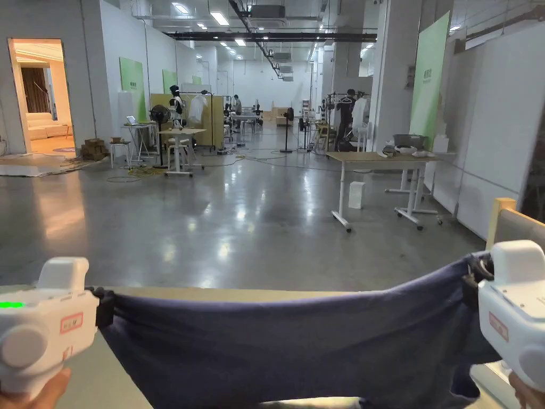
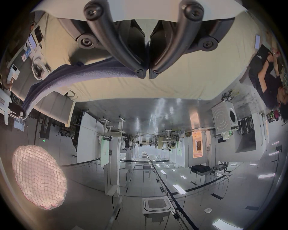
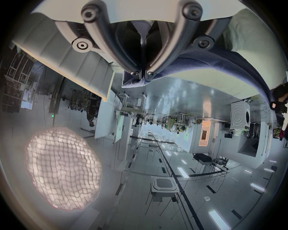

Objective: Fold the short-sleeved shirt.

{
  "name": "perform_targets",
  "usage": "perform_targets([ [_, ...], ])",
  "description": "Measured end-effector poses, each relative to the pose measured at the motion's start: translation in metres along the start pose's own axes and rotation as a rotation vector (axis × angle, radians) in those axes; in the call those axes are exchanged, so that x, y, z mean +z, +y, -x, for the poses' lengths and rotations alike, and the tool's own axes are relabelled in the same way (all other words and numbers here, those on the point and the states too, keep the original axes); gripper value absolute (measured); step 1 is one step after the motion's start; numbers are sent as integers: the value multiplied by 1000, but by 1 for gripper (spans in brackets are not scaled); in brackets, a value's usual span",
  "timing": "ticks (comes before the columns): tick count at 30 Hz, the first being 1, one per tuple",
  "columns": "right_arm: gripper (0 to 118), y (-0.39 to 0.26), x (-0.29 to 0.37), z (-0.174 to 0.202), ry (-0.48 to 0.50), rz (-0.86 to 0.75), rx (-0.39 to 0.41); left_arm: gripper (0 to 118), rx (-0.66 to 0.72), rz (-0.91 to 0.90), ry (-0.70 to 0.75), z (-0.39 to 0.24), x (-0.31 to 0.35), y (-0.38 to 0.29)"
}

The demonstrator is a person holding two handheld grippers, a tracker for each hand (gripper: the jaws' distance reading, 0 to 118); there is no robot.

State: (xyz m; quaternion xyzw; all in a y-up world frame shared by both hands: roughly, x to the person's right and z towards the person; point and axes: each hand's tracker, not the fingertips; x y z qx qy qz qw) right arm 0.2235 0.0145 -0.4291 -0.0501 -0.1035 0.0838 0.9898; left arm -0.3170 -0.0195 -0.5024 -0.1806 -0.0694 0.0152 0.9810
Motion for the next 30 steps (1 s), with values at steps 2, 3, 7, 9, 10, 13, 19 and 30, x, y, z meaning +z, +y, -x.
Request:
perform_targets([
  [2, 2, -26, 25, -1, -9, 34, -24, 6, 29, 9, -6, 0, 23, -34],
  [3, 2, -38, 36, -2, -11, 41, -27, 6, 35, 10, 1, -1, 33, -49],
  [7, 2, -87, 85, -2, -7, 119, -37, 6, 46, 61, 11, 1, 65, -110],
  [9, 2, -110, 110, 0, -12, 164, -28, 6, 62, 88, 11, 0, 85, -138],
  [10, 2, -123, 121, 0, -8, 186, -30, 6, 63, 109, 16, 0, 94, -152],
  [13, 2, -160, 150, 4, -8, 263, -9, 6, 109, 183, 8, 0, 116, -197],
  [19, 2, -224, 183, 9, 2, 417, 29, 6, 124, 381, 10, 5, 125, -270],
  [30, 2, -310, 185, 19, -4, 732, 126, 6, 75, 650, 11, 0, 104, -334],
])
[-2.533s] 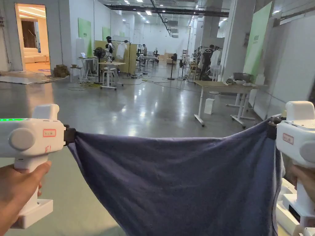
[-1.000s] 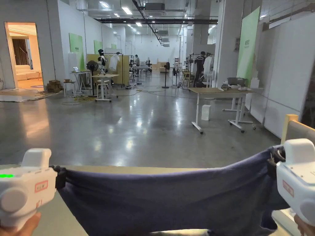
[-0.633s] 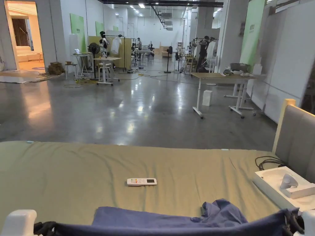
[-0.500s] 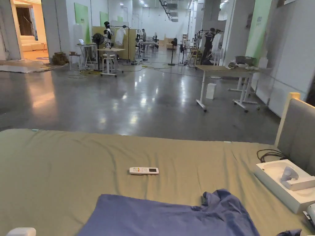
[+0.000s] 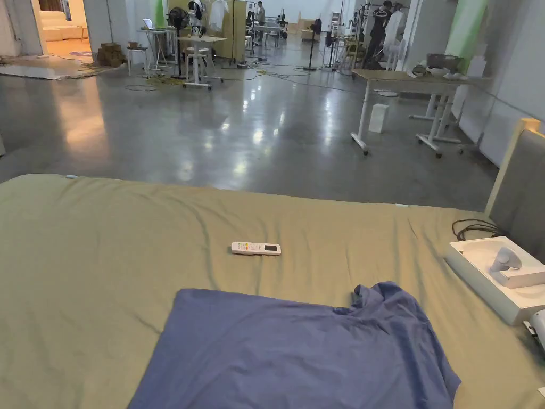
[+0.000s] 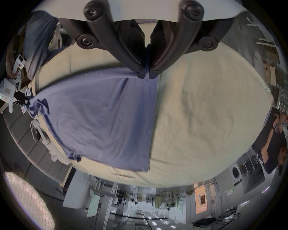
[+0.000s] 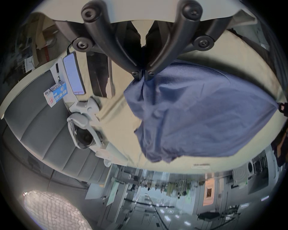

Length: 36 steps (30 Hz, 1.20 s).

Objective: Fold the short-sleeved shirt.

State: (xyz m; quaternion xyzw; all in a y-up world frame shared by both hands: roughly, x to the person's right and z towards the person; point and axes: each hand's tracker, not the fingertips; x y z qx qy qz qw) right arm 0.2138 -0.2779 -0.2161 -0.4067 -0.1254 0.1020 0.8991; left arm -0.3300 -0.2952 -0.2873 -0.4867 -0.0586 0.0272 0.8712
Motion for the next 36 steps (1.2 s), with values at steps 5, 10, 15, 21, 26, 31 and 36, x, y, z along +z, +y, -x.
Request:
perform_targets([
  [5, 22, -2, 1, 2, 2, 16, 26, 10, -2, -2, 2, -1, 3, 1],
  [10, 70, 15, 33, -8, -26, -81, 13, 45, 72, -103, -20, 3, 30, 19],
  [15, 74, 52, 68, -18, -24, -245, -61, 45, 50, -291, -59, -12, 67, 49],
  [21, 70, 103, 101, -3, 40, -531, -150, 45, 20, -478, -156, -56, 95, 93],
  [26, 16, 132, 109, 29, 43, -677, -153, 9, -51, -611, -148, -99, 107, 116],
  [31, 0, 144, 112, 47, 53, -721, -167, 2, -70, -670, -126, -120, 112, 121],
  [36, 0, 147, 113, 51, 85, -725, -150, 2, -71, -646, -117, -115, 113, 120],
])
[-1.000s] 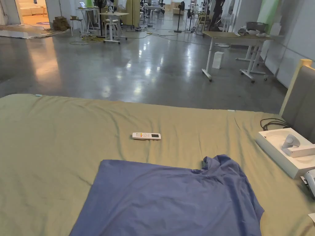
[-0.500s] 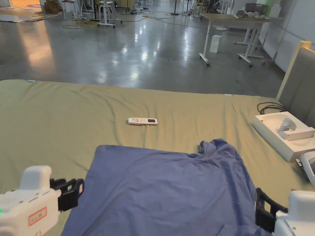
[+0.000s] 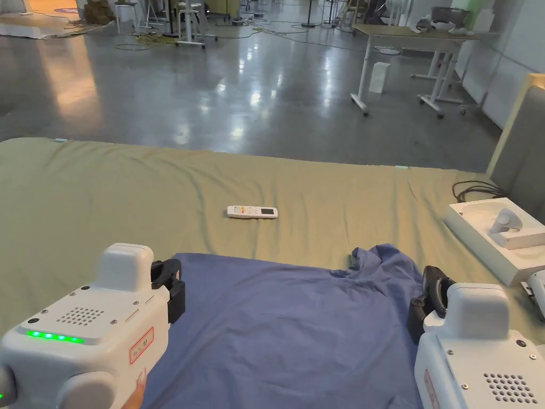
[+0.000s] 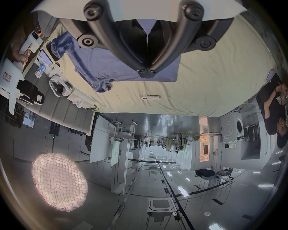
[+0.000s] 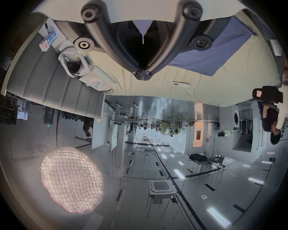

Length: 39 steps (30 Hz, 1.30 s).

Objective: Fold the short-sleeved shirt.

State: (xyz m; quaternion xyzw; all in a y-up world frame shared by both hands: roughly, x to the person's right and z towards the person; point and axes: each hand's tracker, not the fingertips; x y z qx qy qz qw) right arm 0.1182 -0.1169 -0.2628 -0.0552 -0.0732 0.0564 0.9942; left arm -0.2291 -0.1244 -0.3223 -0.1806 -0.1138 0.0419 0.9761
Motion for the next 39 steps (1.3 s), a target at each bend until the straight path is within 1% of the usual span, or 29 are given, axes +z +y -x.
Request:
perform_targets([
  [3, 0, -3, -4, 0, 16, 22, 1, 2, 28, 89, 5, 18, 4, -9],
  [7, 0, -16, -8, 0, 24, 64, 3, 2, 123, 259, 31, 54, 12, -32],
  [12, 0, -36, -13, 4, 39, 129, 36, 2, 109, 436, 90, 82, 31, -66],
  [15, 0, -47, -16, 6, 52, 164, 35, 3, 111, 552, 110, 92, 32, -89],
  [16, 0, -50, -17, 7, 57, 176, 33, 7, 126, 582, 114, 96, 32, -97],
  [17, 0, -53, -17, 7, 60, 186, 34, 21, 145, 589, 111, 100, 31, -104],
  [18, 0, -55, -17, 9, 63, 195, 36, 37, 178, 603, 97, 102, 28, -112],
  [19, 0, -57, -17, 10, 64, 202, 39, 42, 196, 624, 96, 104, 28, -118],
  [22, 0, -63, -19, 10, 67, 226, 51, 44, 249, 671, 106, 105, 22, -136],
  [23, 0, -65, -19, 9, 67, 232, 51, 44, 212, 656, 155, 108, 19, -140],
  [27, 0, -68, -19, 7, 64, 252, 47, 46, 261, 737, 179, 117, -2, -165],
  [29, 0, -70, -19, 5, 61, 259, 48, 46, 269, 760, 171, 117, -14, -176],
  [30, 0, -71, -19, 5, 59, 262, 47, 46, 268, 802, 177, 117, -17, -181],
  [32, 0, -73, -19, 3, 57, 273, 45, 46, 232, 816, 189, 115, -24, -185],
  [34, 0, -76, -19, 2, 52, 284, 45, 44, 228, 817, 200, 112, -25, -178],
  [37, 0, -80, -18, 0, 51, 298, 39, 39, 144, 847, 213, 100, -26, -176],
  [39, 0, -84, -17, 0, 50, 307, 39, 38, 93, 858, 209, 94, -28, -177],
])
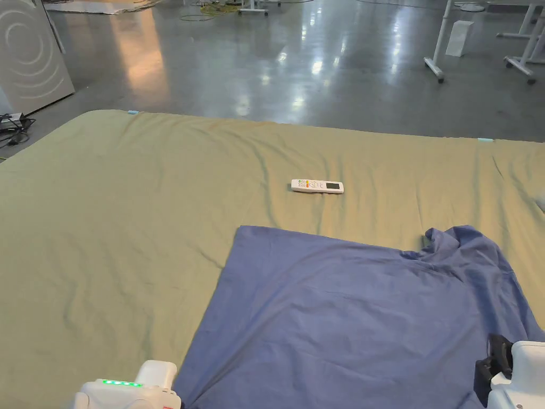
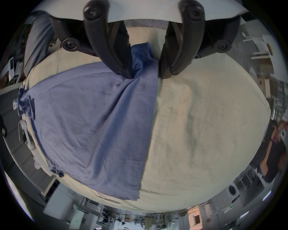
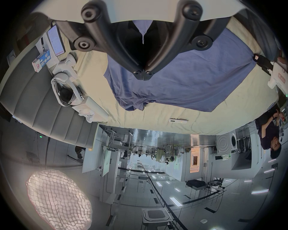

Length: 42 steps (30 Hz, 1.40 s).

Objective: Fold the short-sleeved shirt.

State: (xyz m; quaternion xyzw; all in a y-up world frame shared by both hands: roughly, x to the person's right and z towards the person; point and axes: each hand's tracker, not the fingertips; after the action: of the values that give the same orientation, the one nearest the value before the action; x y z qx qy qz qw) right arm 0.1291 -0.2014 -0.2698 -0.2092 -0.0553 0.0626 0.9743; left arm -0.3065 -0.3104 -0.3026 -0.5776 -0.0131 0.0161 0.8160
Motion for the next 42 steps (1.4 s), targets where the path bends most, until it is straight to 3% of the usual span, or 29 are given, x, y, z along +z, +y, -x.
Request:
perform_targets([
  [5, 0, -7, 0, -4, -5, 17, -7, 28, 0, 7, -33, 5, 3, 2],
  [7, 0, -8, 1, -6, -9, 21, -6, 8, -5, 3, -52, 8, 6, 2],
  [10, 0, -10, 2, -10, -19, 24, -11, 7, -27, 13, -81, 9, 8, -1],
  [17, 0, -12, 8, -20, -33, 31, -21, 7, 132, -110, -242, 24, 32, -5],
  [25, 0, -17, 19, -45, -74, 50, -22, 7, 116, -243, -268, 23, 73, 4],
  [28, 0, -20, 25, -59, -93, 80, -3, 7, 108, -269, -276, 22, 83, 9],
  [32, 0, -28, 22, -79, -94, 254, 15, 7, 87, -258, -274, 20, 80, 16],
  [33, 5, -31, 20, -84, -89, 300, 4, 7, 85, -258, -274, 20, 80, 16],
  [34, 19, -36, 18, -88, -74, 342, -8, 7, 87, -271, -265, 19, 80, 16],
  [36, 29, -49, 14, -96, -27, 417, -53, 7, 85, -258, -268, 20, 76, 17],
  [39, 66, -71, 4, -97, 10, 526, -83, 7, 72, -248, -251, 18, 72, 16],
  [42, 68, -91, -11, -93, 20, 610, -79, 7, 66, -238, -238, 18, 67, 13],
])
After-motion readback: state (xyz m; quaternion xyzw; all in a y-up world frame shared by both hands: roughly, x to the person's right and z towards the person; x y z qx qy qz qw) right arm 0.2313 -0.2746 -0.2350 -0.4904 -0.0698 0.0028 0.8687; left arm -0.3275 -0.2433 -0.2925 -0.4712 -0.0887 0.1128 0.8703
